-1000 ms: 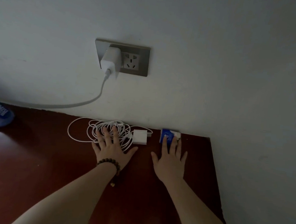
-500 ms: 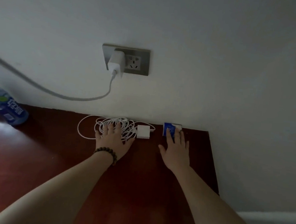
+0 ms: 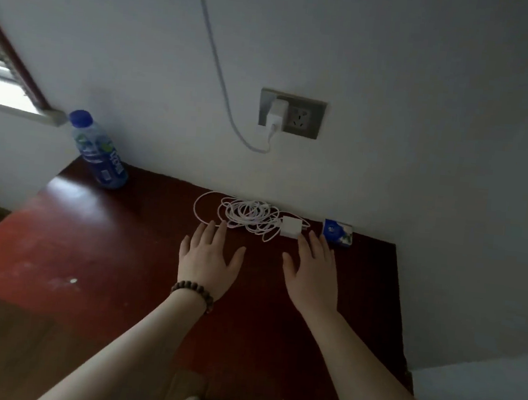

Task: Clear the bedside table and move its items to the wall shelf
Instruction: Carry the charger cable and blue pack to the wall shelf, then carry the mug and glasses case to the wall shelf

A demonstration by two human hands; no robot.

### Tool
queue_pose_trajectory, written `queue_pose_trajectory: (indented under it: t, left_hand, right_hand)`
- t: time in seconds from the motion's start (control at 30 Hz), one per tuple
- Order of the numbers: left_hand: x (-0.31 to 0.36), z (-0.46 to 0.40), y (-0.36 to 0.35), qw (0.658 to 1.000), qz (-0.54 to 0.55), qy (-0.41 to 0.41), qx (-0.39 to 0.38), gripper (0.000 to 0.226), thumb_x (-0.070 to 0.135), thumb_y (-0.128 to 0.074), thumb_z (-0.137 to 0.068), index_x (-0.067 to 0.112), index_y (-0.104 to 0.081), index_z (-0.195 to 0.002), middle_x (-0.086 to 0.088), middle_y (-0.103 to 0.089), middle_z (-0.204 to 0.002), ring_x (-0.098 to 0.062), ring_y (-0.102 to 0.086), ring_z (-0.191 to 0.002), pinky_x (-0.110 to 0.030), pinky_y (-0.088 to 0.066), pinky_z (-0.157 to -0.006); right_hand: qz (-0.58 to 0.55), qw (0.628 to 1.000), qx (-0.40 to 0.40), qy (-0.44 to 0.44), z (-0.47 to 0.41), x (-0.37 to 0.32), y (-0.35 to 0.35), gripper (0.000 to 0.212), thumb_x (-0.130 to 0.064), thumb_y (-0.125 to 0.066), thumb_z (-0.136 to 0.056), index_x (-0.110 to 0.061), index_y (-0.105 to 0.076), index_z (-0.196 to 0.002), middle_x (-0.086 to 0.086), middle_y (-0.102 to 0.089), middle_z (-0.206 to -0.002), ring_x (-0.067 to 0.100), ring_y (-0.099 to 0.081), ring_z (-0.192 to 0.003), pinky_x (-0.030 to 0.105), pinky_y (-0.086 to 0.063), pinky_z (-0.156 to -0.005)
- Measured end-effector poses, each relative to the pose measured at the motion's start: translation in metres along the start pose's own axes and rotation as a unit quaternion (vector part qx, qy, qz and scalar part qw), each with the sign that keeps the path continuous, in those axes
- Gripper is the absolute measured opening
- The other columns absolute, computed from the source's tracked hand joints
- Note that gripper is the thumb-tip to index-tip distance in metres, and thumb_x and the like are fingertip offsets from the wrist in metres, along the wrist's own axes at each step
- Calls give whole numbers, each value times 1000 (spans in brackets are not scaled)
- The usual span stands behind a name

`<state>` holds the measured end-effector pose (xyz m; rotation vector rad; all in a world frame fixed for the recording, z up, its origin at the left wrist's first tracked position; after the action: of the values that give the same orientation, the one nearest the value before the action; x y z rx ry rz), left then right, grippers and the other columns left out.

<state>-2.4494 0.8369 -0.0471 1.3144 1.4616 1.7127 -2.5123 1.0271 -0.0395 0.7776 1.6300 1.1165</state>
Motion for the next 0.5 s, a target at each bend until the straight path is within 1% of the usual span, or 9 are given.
queue_pose_trajectory:
  t: [0.13,0.27,0.37,0.5]
  left_hand:
    - [-53,29,11,995,18,99,18,73,65,-28,-87,26,-24,-149,-1,-27,-157,-18,-13,-147,-43,-11,-118]
    - [-119,70,27,978,0,204,31,71,62,-33,-89,25,-23,-150,-2,-25,-157,-18,-11,-147,-44,-10,-118]
    - [-170,108,44,957,-10,287,42,71,61,-34,-90,24,-23,-150,-3,-25,-158,-18,-11,-147,-45,-12,-118]
    - [-234,161,67,918,-1,391,66,70,59,-35,-91,23,-23,-150,-3,-25,-157,-18,-11,-147,-45,-12,-118]
  right_hand:
    - [-10,997,-43,64,3,-46,-28,55,-45,-34,-96,-18,-31,-144,7,-27,-153,22,-14,-144,42,-13,-118]
    - [-48,983,-98,147,12,-107,-59,53,-39,-40,-95,-17,-33,-143,8,-29,-152,22,-14,-144,41,-15,-118]
    - [-73,964,-142,211,27,-163,-82,53,-38,-41,-95,-17,-33,-143,7,-28,-153,20,-12,-144,37,-9,-119]
    - [-92,930,-194,297,53,-240,-112,53,-38,-42,-95,-18,-32,-143,7,-27,-153,19,-11,-144,35,-7,-119]
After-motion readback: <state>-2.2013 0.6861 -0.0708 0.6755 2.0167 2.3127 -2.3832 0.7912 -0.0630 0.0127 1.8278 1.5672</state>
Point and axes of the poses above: each hand's wrist, its own z-axis away from the middle knuckle, its own y-axis out of the back of the hand, x = y × z, the point moved 4 cm from there along -z, towards the middle knuckle
